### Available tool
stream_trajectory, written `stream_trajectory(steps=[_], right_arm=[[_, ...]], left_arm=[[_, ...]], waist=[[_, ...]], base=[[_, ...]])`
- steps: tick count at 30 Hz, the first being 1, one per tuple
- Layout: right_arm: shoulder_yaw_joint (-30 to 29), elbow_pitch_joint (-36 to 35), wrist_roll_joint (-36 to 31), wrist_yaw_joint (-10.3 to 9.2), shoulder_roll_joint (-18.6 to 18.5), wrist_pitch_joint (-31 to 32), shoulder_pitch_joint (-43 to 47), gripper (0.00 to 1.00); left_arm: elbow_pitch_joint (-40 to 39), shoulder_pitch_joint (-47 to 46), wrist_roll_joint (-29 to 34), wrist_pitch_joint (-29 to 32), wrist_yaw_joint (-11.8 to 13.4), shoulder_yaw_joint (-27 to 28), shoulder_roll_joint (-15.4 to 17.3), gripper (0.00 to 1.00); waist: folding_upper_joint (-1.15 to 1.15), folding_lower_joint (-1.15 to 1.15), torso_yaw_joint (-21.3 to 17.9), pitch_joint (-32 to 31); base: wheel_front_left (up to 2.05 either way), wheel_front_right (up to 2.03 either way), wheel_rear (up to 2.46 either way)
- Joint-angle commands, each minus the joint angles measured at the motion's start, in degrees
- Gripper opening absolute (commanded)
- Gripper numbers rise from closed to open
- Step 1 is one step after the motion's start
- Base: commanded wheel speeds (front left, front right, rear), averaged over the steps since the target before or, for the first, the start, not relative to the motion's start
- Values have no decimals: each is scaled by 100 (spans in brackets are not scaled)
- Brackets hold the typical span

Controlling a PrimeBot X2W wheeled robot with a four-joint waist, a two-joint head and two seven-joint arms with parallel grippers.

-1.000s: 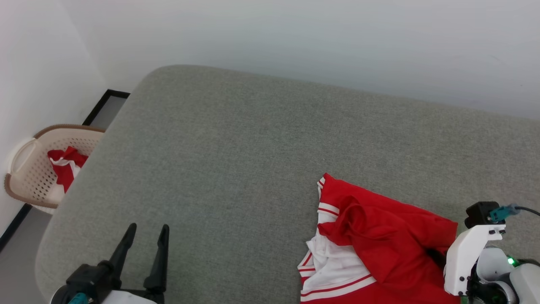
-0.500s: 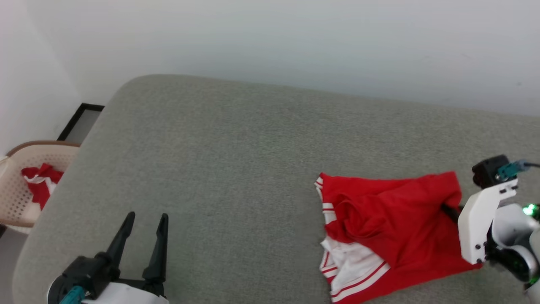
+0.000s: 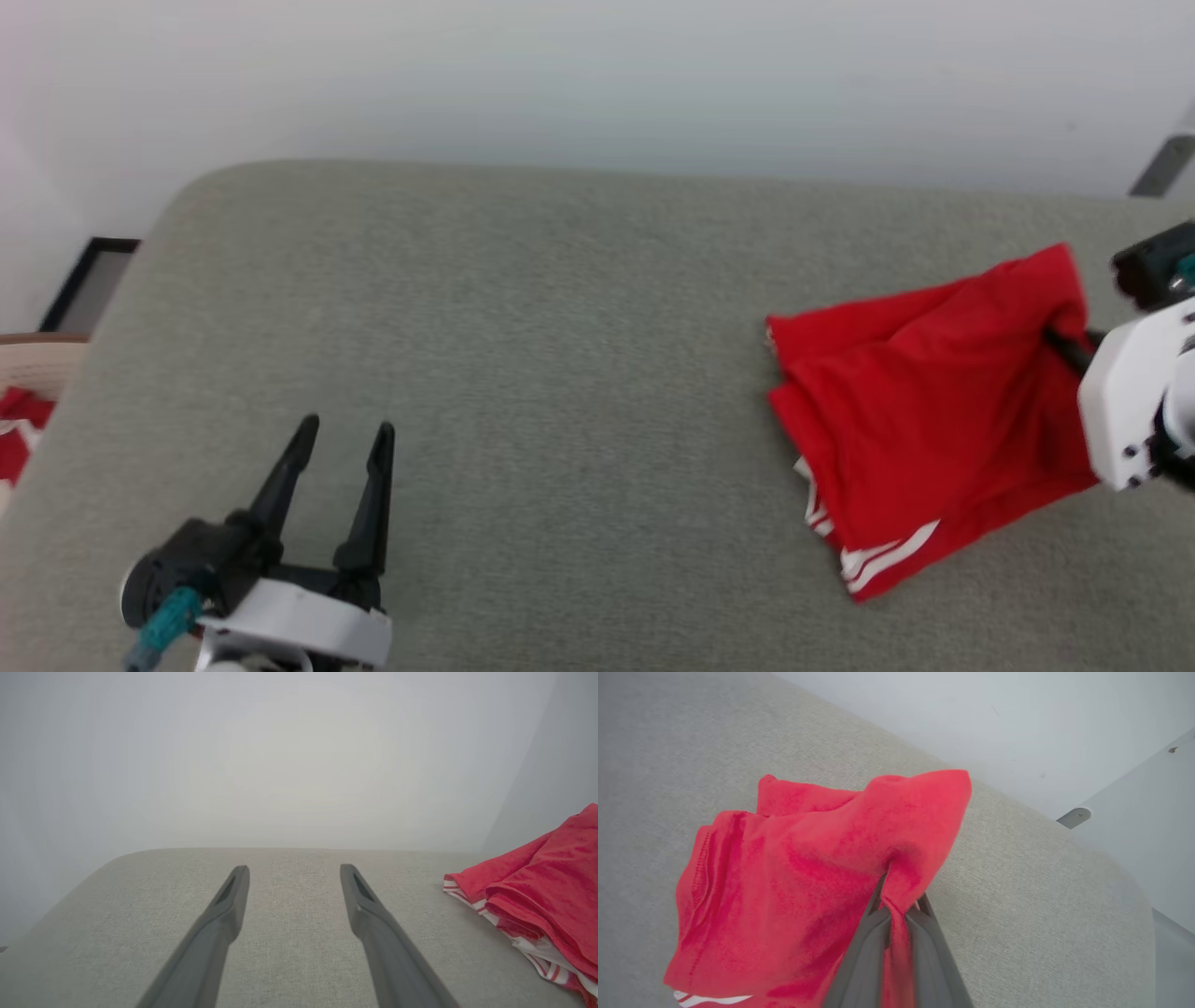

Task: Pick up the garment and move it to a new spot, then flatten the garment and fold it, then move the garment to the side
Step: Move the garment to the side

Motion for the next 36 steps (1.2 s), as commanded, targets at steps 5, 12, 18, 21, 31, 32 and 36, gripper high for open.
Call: stream_trajectory(steps=[5,12,18,21,31,32,36], right_arm=[[42,60,95,-5,-219,-128,-332,0],[198,263,249,-6,-605,-525,-865,0],[423,512,303,-6,-978,-1027,-1275,0],[548,678,316,-6,-1156,-1270,-1447,0],[888,1371,227,-6,-1577,-2024,-2067,0],[919,1475,214,-6,-1611,-2094,-2134,0],[1093,1834,118,-6,-1701,-2366,-2372,0]], left_arm=[[-72,-263,71,6,-11,-37,53,100],[-167,-698,95,6,-11,-55,168,100],[-218,-1088,92,6,-11,-161,317,100],[-237,-1252,82,6,-11,-213,386,100],[-308,-1711,89,6,-12,-337,657,100],[-316,-1761,85,6,-12,-354,674,100],[-339,-1933,61,6,-11,-424,778,100]], waist=[[0,0,-403,395],[0,0,-832,901],[0,0,-1142,1303],[0,0,-1272,1482],[0,0,-1651,2071],[0,0,-1675,2124],[0,0,-1750,2339]], base=[[0,0,0],[0,0,0],[0,0,0],[0,0,0],[0,0,0],[0,0,0],[0,0,0]])
